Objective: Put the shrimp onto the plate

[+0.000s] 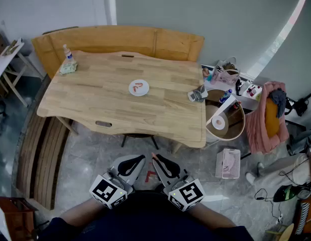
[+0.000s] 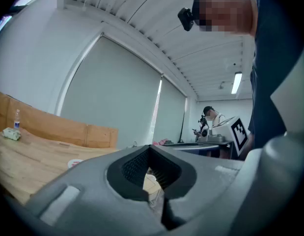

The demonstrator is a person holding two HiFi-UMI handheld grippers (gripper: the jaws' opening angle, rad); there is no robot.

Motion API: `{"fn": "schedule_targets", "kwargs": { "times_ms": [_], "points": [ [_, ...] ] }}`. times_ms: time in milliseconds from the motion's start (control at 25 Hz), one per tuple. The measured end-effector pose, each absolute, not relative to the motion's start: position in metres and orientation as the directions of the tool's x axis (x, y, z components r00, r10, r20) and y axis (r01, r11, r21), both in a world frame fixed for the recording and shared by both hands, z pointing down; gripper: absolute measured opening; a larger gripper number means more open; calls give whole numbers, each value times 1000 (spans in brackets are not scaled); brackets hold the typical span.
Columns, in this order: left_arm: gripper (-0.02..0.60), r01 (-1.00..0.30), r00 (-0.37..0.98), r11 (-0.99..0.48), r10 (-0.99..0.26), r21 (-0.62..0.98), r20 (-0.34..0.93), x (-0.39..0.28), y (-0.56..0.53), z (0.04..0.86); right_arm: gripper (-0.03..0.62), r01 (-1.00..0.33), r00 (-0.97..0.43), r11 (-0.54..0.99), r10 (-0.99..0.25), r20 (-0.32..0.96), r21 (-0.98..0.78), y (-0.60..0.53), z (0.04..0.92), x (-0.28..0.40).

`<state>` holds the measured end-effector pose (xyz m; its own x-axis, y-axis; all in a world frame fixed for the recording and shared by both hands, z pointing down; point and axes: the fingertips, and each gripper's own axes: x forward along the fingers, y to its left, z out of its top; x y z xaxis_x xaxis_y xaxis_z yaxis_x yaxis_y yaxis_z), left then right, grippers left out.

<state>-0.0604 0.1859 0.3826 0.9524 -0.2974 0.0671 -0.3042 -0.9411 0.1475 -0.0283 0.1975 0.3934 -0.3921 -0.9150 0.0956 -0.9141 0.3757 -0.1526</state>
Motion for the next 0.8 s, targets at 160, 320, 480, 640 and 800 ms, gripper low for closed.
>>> {"fn": "schedule_targets", "kwargs": {
  "times_ms": [160,320,480,640,800],
  "points": [
    [3,-300,954,-942,-293,152,68,-60,185,382,64,-914,-393,376,-914,100,-152,196,393,-28],
    [3,-302,953,-941,-294,151,70,-59,184,380,64,-913,-397,380,-912,105,-149,196,392,-27],
    [4,-307,951,-939,-299,157,75,-59,183,380,64,-905,-411,392,-906,105,-163,194,392,-28],
    [3,-313,949,-937,-304,158,79,-54,183,380,64,-895,-432,412,-896,105,-170,193,393,-26],
    [3,-338,941,-928,-329,154,81,-48,185,379,64,-886,-452,433,-886,107,-165,193,392,-17]
  ]
}}
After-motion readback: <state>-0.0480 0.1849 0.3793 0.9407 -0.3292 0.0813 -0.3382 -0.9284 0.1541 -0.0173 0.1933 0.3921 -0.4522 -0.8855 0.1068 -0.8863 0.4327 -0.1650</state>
